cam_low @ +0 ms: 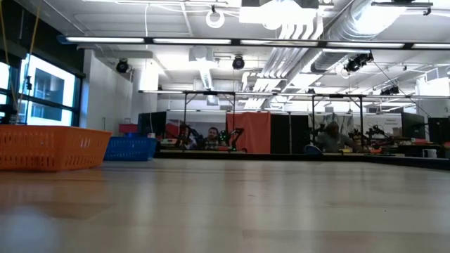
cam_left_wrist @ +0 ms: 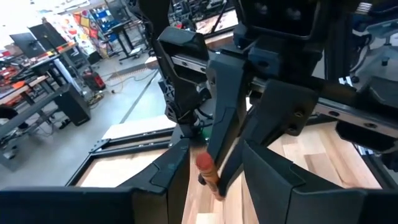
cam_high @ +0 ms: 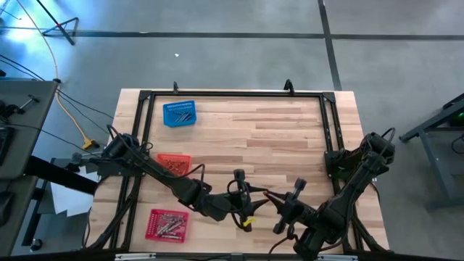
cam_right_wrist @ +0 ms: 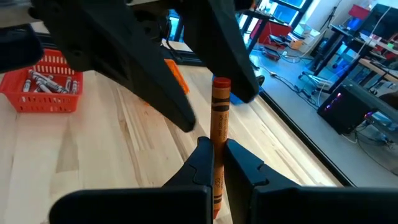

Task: Sort crayons
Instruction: Put the orange crayon into the orange bin

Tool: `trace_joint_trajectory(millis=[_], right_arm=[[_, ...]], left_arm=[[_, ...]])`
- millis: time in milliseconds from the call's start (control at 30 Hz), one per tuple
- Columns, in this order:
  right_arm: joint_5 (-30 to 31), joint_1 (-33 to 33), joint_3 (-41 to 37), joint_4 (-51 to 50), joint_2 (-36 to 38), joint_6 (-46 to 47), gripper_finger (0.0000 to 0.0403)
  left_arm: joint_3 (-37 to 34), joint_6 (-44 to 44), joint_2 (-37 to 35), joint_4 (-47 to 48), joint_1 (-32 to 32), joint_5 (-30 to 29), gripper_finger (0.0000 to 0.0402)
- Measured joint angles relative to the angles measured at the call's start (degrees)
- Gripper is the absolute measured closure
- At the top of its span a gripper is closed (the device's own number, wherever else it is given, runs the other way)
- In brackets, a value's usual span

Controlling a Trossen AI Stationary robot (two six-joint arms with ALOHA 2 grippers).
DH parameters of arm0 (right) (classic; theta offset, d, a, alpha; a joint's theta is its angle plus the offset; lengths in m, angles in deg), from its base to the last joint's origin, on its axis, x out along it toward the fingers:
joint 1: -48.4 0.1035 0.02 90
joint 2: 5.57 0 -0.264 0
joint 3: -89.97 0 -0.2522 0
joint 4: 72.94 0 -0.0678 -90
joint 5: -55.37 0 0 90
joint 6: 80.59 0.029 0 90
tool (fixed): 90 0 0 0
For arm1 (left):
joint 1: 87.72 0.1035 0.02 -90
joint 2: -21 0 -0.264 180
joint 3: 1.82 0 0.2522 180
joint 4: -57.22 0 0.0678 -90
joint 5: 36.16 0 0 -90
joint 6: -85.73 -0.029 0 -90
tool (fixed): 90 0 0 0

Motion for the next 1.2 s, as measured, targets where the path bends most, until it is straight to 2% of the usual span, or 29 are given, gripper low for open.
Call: trace_joint_trajectory(millis=[233, 433, 567, 800, 1200], right_arm=[[0.0, -0.2, 0.0, 2.1, 0.0, -3.1, 0.0396], [0.0, -0.2, 0.0, 2.2, 0.0, -3.3, 0.0396], [-0.1, -0.2, 0.0, 2.3, 0.0, -3.4, 0.0396], [-0.3, -0.2, 0.0, 2.1, 0.0, -3.6, 0.0396], [-0.3, -0.2, 0.0, 2.7, 0.0, -4.1, 0.039]], left_arm=[[0.0, 0.0, 0.0, 0.2, 0.1, 0.2, 0.0268], [0.0, 0.0, 0.0, 0.7, 0.1, 3.9, 0.0285], [0.0, 0.0, 0.0, 0.7, 0.3, 4.1, 0.0313], [0.0, 0.1, 0.0, 0.9, 0.8, 4.3, 0.0389], [0.0, 0.0, 0.0, 1.6, 0.7, 4.4, 0.0397]])
